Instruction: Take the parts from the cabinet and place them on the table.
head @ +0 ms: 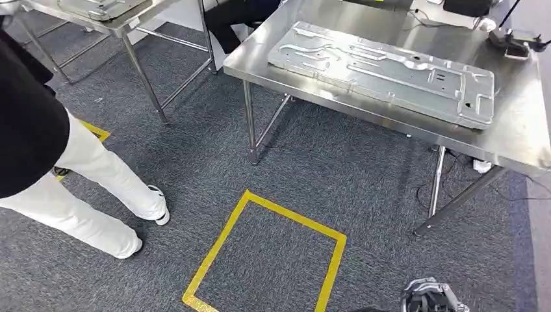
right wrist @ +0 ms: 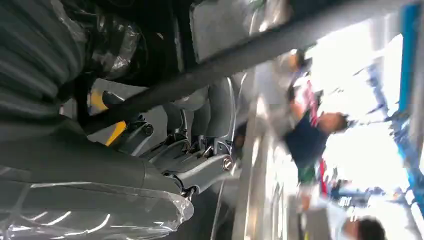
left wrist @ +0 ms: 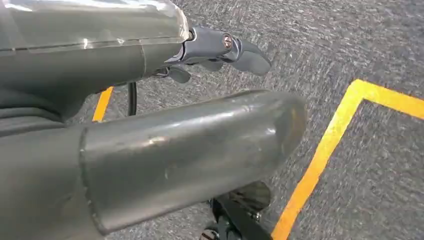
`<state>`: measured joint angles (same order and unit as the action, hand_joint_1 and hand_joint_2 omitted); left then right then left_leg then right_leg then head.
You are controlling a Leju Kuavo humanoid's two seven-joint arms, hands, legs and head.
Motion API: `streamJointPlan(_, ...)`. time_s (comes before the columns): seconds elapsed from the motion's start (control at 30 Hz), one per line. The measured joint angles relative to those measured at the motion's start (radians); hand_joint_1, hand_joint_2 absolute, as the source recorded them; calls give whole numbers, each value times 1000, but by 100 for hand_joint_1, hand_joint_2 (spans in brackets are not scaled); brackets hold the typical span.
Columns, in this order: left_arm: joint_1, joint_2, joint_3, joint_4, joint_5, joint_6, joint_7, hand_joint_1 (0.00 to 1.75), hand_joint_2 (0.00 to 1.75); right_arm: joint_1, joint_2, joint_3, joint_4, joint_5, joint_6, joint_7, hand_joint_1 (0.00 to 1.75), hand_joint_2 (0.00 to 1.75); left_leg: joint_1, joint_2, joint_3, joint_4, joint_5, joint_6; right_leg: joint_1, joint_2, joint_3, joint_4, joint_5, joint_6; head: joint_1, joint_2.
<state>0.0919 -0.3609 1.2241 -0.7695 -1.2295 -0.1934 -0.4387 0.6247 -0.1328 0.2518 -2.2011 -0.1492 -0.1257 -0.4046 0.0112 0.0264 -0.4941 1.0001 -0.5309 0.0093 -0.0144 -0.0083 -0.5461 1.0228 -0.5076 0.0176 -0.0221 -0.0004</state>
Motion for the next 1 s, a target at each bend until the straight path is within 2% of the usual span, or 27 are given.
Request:
streamJointPlan(0.03,2,0,-3,-4,-5,-4,3,0,0,1,4,-3,0,78,-58,34,175,175,1,1,4,-3,-2,-7,4,3,1,1,-4,-6,0,0)
streamJointPlan(0.07,4,0,-6,-12,-11,-8,5,0,0,2,17,-5,0,190,-142,81,175,175,1,3,9,-5,-6,-14,0,6,5,-5,-4,-13,0,0)
streamJointPlan(0.1,6,1,-10,-19,-17,-11,6,0,0,1,22,-5,-2,253,-191,113,175,175,7,14,14,10,-13,-18,-8,7,20,-15,-1,-22,-1,0)
streamJointPlan(0.13,8,1,-11,-26,-22,-17,8,0,0,-9,29,-4,-2,315,-249,157,175,175,2,0,-11,59,-37,-19,-8,6,29,-19,-5,-28,-1,0)
streamJointPlan(0.2,11,2,-10,-33,-53,-26,8,0,0,-50,29,-2,5,436,-359,252,175,175,2,-14,-106,222,-101,-22,-6,7,36,-19,-13,-39,-3,0)
streamJointPlan(0.23,12,2,-6,-35,-71,-28,6,0,0,-71,29,-2,10,487,-400,290,175,175,2,-17,-154,296,-120,-23,-4,9,42,-19,-20,-39,-3,0)
streamJointPlan(0.27,13,3,1,-38,-91,-30,-1,0,0,-96,29,-3,18,529,-436,324,175,175,2,-18,-191,335,-110,-23,-1,13,51,-19,-28,-40,-3,0)
streamJointPlan(0.3,14,3,8,-40,-109,-32,-6,0,0,-117,29,-5,24,559,-442,345,175,175,2,-18,-198,314,-71,-20,0,18,63,-19,-36,-39,-3,0)
streamJointPlan(0.33,15,3,16,-42,-125,-34,-9,0,0,-134,29,-9,32,586,-447,359,175,175,1,-18,-183,253,-15,-16,1,22,77,-19,-46,-39,-3,0)
streamJointPlan(0.37,17,3,21,-42,-133,-35,-10,0,0,-151,29,-13,37,601,-448,364,175,175,0,-18,-152,163,51,-9,2,24,93,-19,-57,-37,-3,0)
streamJointPlan(0.4,16,4,27,-44,-137,-35,-13,0,0,-161,29,-14,43,608,-449,366,175,175,-4,-20,-127,76,101,1,3,25,107,-19,-69,-34,-3,0)
streamJointPlan(0.43,16,6,34,-46,-143,-37,-15,0,0,-169,29,-17,50,612,-450,367,175,175,-14,-23,-119,73,77,12,6,24,109,-21,-77,-27,-1,0)
streamJointPlan(0.47,16,6,38,-48,-145,-37,-19,0,0,-178,29,-19,53,614,-450,368,175,175,-14,-21,-104,45,70,16,6,28,109,-20,-82,-19,-4,0)
streamJointPlan(0.5,16,6,40,-49,-157,-38,-22,0,0,-183,29,-20,57,622,-449,371,175,175,-18,-20,-106,46,66,19,2,24,112,-30,-84,-15,-2,0)
streamJointPlan(0.53,17,6,42,-50,-172,-39,-27,0,0,-192,29,-21,63,646,-441,383,175,175,-17,-22,-103,35,64,26,3,24,119,-24,-71,-8,-3,0)
streamJointPlan(0.57,17,6,48,-52,-188,-43,-31,0,0,-210,29,-24,69,673,-426,398,175,175,-11,-24,-85,24,63,32,5,25,123,-20,-61,-1,-3,0)
streamJointPlan(0.6,17,6,56,-55,-213,-51,-41,0,0,-235,29,-29,77,696,-405,415,175,175,-5,-24,-63,3,63,36,1,21,117,6,-61,1,-5,0)
streamJointPlan(0.63,17,6,65,-59,-235,-56,-49,0,0,-263,29,-34,90,727,-382,430,175,175,-5,-20,-49,-3,59,42,2,16,94,53,-62,5,-2,0)
streamJointPlan(0.67,13,6,75,-63,-259,-61,-59,0,0,-295,28,-42,100,745,-356,445,175,175,-4,-19,-40,-6,54,47,1,16,52,115,-79,12,-2,0)
streamJointPlan(0.73,3,6,100,-66,-306,-68,-77,0,0,-349,27,-56,130,768,-312,471,175,175,-4,-19,-29,-6,38,46,-5,14,-50,239,-148,25,-2,0)
streamJointPlan(0.77,1,6,112,-66,-321,-69,-84,0,0,-373,26,-61,144,783,-296,481,175,175,-4,-20,-20,-6,30,44,-7,14,-83,263,-160,23,-1,0)
streamJointPlan(0.8,0,6,123,-66,-329,-69,-86,0,0,-404,26,-66,164,806,-278,494,175,175,-4,-20,-7,-6,21,42,-10,14,-99,252,-146,27,-2,0)
streamJointPlan(0.83,-2,6,130,-66,-334,-69,-89,0,0,-439,23,-72,182,824,-252,510,175,175,-2,-20,8,-6,10,37,-12,13,-98,207,-109,25,-1,0)
streamJointPlan(0.9,-6,8,136,-66,-336,-66,-90,0,0,-497,14,-78,210,831,-216,532,175,175,0,-19,38,-6,-13,28,-18,7,-71,61,21,29,-1,0)
streamJointPlan(0.93,-6,10,140,-66,-338,-65,-90,0,0,-513,9,-81,225,831,-209,536,175,175,0,-19,45,-5,-23,23,-17,2,-71,34,68,26,-1,0)
streamJointPlan(0.97,-12,12,144,-66,-339,-64,-91,0,0,-532,8,-82,238,831,-204,541,175,175,-1,-23,51,-1,-30,15,-5,-6,-82,22,34,16,0,0)
streamJointPlan(1.0,-15,13,146,-66,-339,-64,-91,0,0,-541,6,-84,244,831,-202,543,175,175,0,-22,49,-4,-39,4,0,-4,-76,34,43,1,0,0)
